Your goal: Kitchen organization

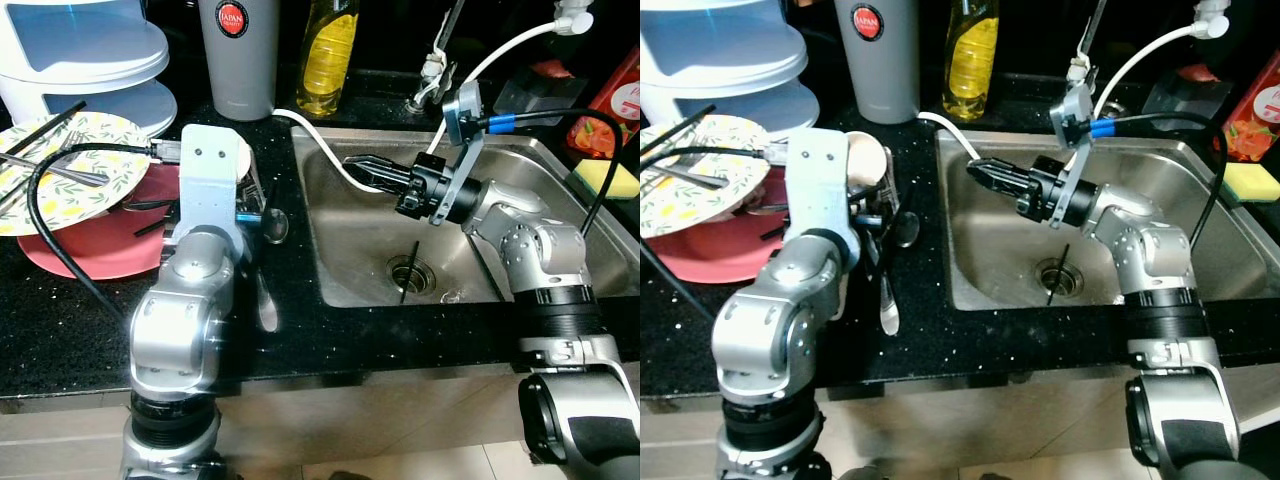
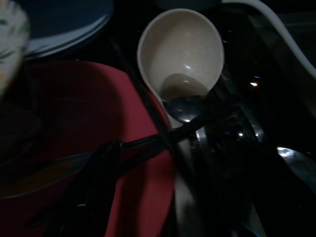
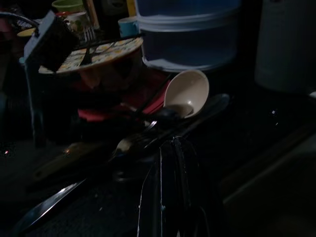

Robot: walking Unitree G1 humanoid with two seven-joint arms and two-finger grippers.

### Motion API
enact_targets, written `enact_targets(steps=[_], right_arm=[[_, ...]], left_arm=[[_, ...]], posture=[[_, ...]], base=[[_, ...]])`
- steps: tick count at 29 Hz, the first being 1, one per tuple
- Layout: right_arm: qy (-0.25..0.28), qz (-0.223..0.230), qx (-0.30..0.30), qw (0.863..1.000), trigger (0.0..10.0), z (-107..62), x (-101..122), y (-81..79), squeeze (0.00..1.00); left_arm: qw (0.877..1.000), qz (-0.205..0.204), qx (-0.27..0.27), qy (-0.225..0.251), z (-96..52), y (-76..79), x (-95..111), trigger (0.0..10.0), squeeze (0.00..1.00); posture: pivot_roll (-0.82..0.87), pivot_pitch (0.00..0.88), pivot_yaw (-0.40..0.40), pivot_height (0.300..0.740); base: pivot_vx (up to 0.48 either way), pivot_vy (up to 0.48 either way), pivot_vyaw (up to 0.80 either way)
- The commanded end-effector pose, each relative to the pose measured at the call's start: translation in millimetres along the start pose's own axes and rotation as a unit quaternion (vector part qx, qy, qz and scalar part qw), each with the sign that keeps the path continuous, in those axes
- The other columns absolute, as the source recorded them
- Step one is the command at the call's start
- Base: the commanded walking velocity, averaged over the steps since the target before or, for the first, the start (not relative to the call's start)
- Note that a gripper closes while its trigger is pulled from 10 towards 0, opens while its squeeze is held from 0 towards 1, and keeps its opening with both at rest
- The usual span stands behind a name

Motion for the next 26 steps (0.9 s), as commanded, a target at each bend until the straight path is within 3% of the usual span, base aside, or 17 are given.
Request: enact_targets(steps=[1, 6, 7, 8, 9, 10, 11, 13, 18, 22, 26], right_arm=[[-0.012, 0.003, 0.006, 1.000, 10.0, -1.4, -2.4, -3.3, 0.00], [-0.033, 0.027, 0.016, 0.999, 10.0, 1.4, -16.9, -9.0, 0.00], [-0.034, 0.032, 0.013, 0.999, 10.0, 2.1, -19.5, -8.5, 0.00], [-0.034, 0.038, 0.011, 0.999, 10.0, 2.7, -21.4, -8.4, 0.00], [-0.033, 0.043, 0.010, 0.998, 10.0, 3.9, -23.7, -8.7, 0.00], [-0.033, 0.046, 0.010, 0.998, 10.0, 4.6, -25.0, -9.2, 0.00], [-0.033, 0.046, 0.010, 0.998, 10.0, 4.6, -25.0, -9.2, 0.00], [-0.032, 0.055, 0.006, 0.998, 10.0, 6.9, -29.1, -9.8, 0.00], [-0.035, 0.077, -0.006, 0.996, 10.0, 8.4, -34.6, -8.3, 0.00], [-0.106, 0.062, -0.070, 0.990, 10.0, 8.3, -60.8, 4.8, 0.00], [-0.151, 0.041, -0.084, 0.984, 10.0, 9.0, -74.1, 3.0, 0.00]], left_arm=[[1.000, -0.014, -0.014, -0.018, -1.1, 5.8, -7.3, 10.0, 0.00], [0.996, -0.045, -0.056, -0.058, 0.6, 19.2, -27.7, 10.0, 0.00], [0.995, -0.043, -0.064, -0.062, 0.5, 21.6, -30.3, 8.1, 0.00], [0.995, -0.041, -0.069, -0.065, 0.5, 23.2, -32.1, 7.5, 0.00], [0.994, -0.040, -0.071, -0.066, 0.8, 24.3, -33.8, 4.3, 0.00], [0.994, -0.040, -0.072, -0.067, 0.9, 24.8, -34.7, 2.1, 0.00], [0.994, -0.040, -0.072, -0.067, 0.9, 24.8, -34.7, 2.1, 0.00], [0.995, -0.035, -0.070, -0.067, 2.3, 24.6, -36.4, 0.0, 0.00], [0.996, -0.020, -0.060, -0.061, 4.0, 21.4, -36.0, 0.0, 0.00], [0.998, -0.008, -0.047, -0.046, 6.2, 15.7, -32.5, 0.0, 0.00], [0.998, -0.004, -0.042, -0.039, 6.7, 14.0, -30.4, 0.0, 0.00]], posture=[[0.23, 0.018, -0.095, 0.740], [0.23, 0.018, -0.101, 0.740], [0.23, 0.018, -0.102, 0.740], [0.23, 0.018, -0.102, 0.740], [0.23, 0.016, -0.100, 0.740], [0.23, 0.016, -0.100, 0.740], [0.23, 0.016, -0.100, 0.740], [0.22, 0.011, -0.098, 0.740], [0.22, 0.005, -0.097, 0.740], [0.22, 0.000, -0.098, 0.740], [0.22, 0.000, -0.100, 0.740]], base=[[0.000, 0.000, 0.00], [0.000, 0.000, 0.00], [0.000, 0.000, 0.00], [0.000, 0.000, 0.00], [0.000, 0.000, 0.00], [0.000, 0.000, 0.00], [0.000, 0.000, 0.00], [0.000, 0.000, 0.00], [0.000, 0.000, 0.00], [0.000, 0.000, 0.00], [0.000, 0.000, 0.00]])
Point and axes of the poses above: a point about 5 cm out from each wrist's last joint towards the gripper, its own z axis pointing out of the wrist towards the gripper, its own x axis along the axis of the wrist's last joint, y = z × x, the point moved 5 cm from there along z, pointing out of the wrist towards the gripper, and after that the axes turned 12 degrees about z, right-handed, at the moved point
